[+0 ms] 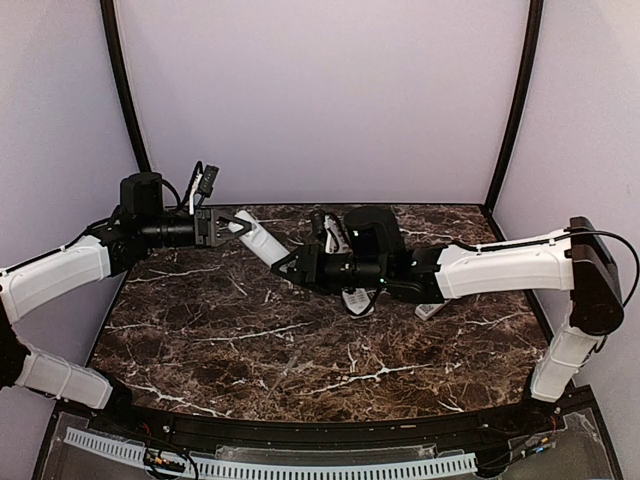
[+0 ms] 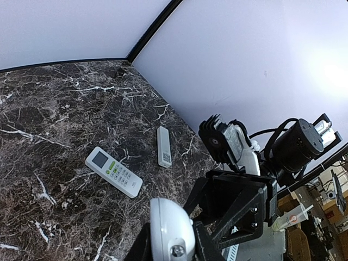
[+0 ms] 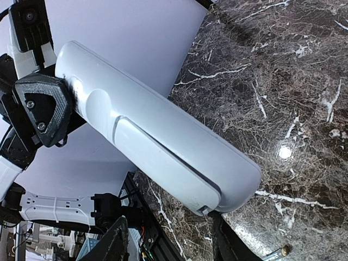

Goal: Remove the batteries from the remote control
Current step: Remove the battery cover from the remote control.

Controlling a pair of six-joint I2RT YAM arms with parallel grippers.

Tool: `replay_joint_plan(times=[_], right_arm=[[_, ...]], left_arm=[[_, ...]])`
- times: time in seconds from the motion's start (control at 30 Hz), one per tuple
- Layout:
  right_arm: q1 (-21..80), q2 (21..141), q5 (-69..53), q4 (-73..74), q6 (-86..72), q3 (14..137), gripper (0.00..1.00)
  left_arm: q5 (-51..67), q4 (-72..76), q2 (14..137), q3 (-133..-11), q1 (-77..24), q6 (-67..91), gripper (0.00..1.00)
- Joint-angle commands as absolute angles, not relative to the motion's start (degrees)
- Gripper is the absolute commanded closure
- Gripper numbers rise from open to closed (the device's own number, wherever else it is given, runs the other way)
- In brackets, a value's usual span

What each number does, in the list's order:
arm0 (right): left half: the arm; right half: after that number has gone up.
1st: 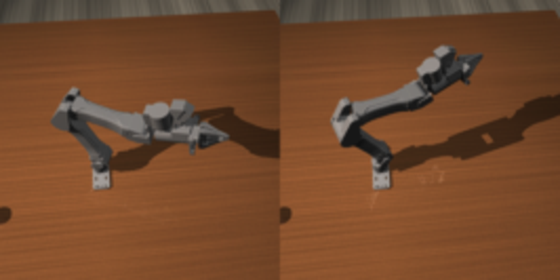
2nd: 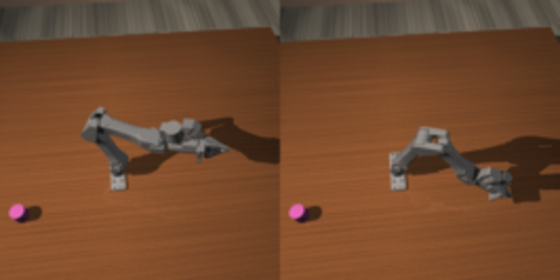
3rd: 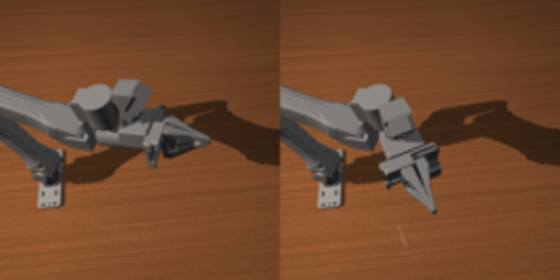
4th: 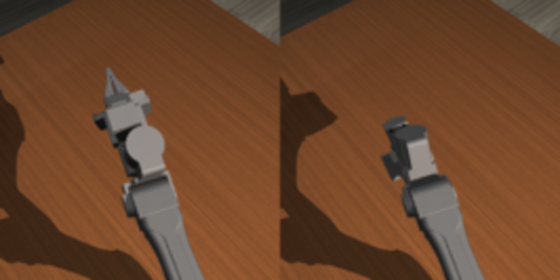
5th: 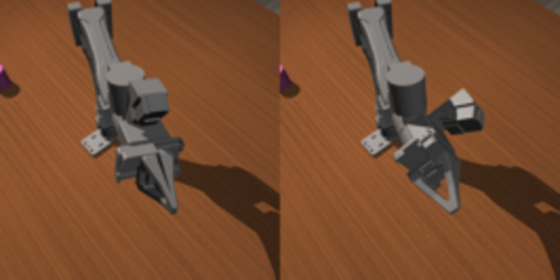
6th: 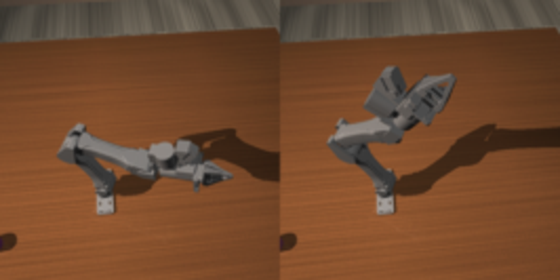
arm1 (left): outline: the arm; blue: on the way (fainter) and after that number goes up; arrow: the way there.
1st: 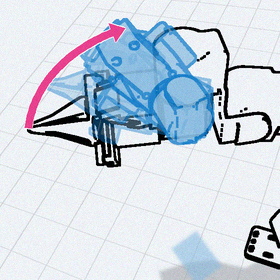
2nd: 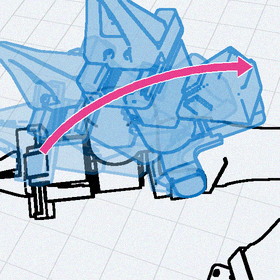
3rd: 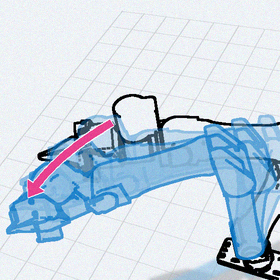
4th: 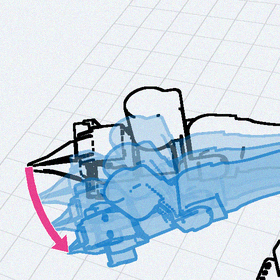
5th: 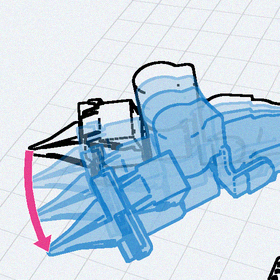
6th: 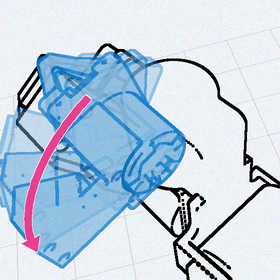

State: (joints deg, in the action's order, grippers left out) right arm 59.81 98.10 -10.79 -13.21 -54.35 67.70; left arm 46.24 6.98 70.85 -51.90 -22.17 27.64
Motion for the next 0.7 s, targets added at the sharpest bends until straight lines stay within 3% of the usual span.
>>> replay_joint_plan(times=[0.0, 0.67], right_arm=[[59.4, 98.7, -11.2, -14.2, -54.5, 69.3, 0.51], [59.0, 96.8, -9.9, -15.0, -53.3, 69.1, 0.51]], left_arm=[[48.7, 9.4, 71.0, -51.2, -22.3, 28.0, 1.0], [49.5, 9.3, 70.7, -51.2, -22.3, 26.5, 1.0]])
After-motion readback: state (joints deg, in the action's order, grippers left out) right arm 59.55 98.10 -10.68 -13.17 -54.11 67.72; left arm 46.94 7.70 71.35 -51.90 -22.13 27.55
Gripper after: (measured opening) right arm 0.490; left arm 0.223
